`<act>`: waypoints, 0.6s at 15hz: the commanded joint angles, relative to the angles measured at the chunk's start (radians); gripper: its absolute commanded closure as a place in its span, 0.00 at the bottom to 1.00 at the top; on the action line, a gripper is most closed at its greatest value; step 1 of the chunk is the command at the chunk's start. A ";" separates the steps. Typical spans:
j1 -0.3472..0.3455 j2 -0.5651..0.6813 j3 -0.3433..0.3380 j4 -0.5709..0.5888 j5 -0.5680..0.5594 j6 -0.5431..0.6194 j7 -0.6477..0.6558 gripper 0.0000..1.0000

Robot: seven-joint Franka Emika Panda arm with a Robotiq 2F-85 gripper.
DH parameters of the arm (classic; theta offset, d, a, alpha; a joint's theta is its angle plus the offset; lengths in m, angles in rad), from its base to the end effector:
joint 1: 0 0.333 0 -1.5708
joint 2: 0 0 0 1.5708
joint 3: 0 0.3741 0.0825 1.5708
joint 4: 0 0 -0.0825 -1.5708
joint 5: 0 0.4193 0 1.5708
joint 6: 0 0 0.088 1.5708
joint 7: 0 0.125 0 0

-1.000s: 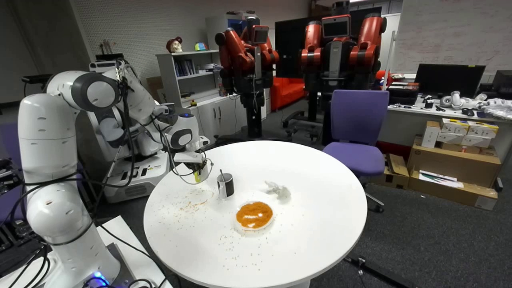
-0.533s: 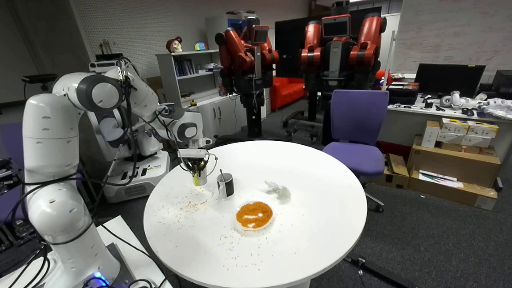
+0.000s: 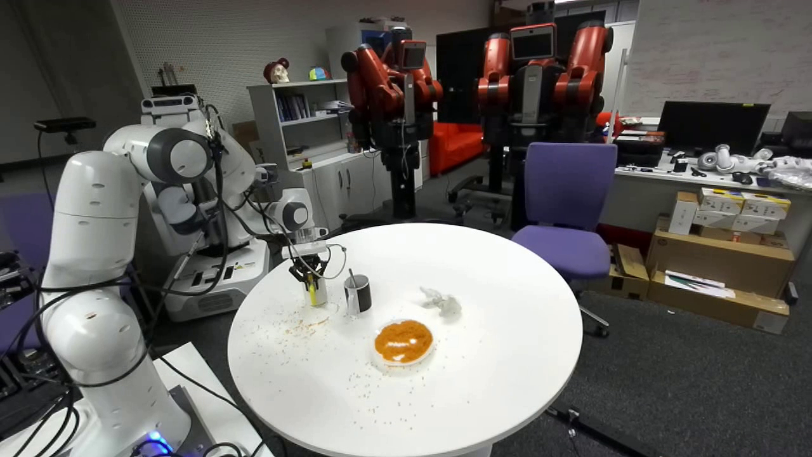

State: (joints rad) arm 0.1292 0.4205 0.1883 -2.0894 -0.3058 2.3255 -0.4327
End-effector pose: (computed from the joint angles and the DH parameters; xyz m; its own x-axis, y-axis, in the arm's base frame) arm 0.5804 0.1801 0.2166 0.5548 0.8058 -0.2074 0.8260 -0.5633 0.0210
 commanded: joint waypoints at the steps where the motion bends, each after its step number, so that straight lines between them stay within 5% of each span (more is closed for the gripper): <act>1: 0.024 0.011 -0.037 -0.007 -0.079 0.082 0.044 0.95; 4: 0.015 0.019 -0.037 -0.013 -0.072 0.131 0.045 0.95; 5: 0.015 0.018 -0.038 -0.014 -0.071 0.137 0.044 0.68; 6: 0.013 0.016 -0.037 -0.014 -0.065 0.142 0.043 0.56; 9: 0.000 -0.001 -0.025 -0.018 -0.033 0.144 0.033 0.34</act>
State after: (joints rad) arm 0.1355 0.4495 0.1619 -2.0912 -0.3578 2.4405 -0.4071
